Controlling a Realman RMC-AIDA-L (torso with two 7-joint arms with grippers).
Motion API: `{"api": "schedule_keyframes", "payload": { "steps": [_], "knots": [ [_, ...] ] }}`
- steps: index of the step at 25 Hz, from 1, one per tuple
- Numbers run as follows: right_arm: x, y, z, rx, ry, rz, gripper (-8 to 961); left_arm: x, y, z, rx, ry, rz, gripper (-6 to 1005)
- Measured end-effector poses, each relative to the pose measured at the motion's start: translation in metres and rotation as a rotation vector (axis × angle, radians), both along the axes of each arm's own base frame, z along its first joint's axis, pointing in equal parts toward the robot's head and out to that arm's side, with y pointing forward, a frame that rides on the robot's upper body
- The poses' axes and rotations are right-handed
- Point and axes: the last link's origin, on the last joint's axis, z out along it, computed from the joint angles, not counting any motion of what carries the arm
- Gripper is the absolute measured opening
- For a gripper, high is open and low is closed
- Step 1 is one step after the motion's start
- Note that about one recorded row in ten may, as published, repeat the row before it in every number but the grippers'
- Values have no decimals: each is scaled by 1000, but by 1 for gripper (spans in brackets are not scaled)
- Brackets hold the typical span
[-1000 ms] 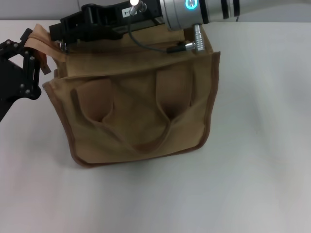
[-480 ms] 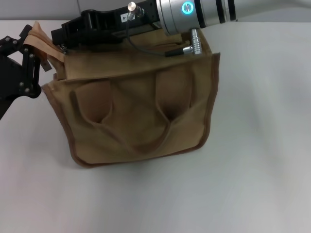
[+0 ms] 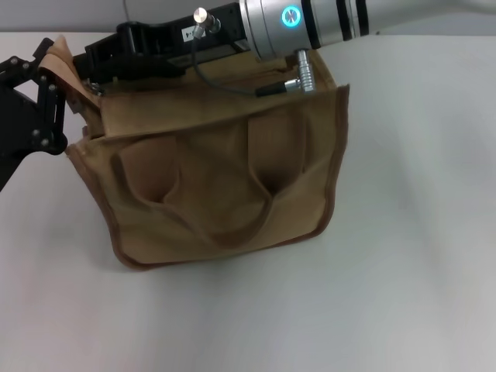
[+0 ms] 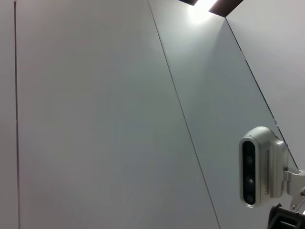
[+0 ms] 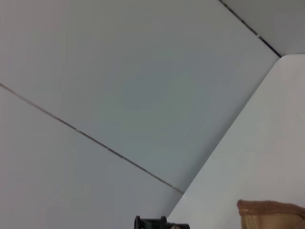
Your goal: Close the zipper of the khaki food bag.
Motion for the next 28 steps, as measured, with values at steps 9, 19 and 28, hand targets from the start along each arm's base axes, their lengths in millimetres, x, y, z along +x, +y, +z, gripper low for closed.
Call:
{"api": "schedule_keyframes", "payload": {
  "steps": [9,19,28],
  "knots": [
    [7,0,3,3,2,-12,278,-3,-3,1,7,-3,11,20],
    [5,2,4,20,-7,5,267,-4,-7,1,9,-11,12,21],
    [3,-1,10,4,5,13,268,-10,-12,1,7,-9,45,20]
  ]
}}
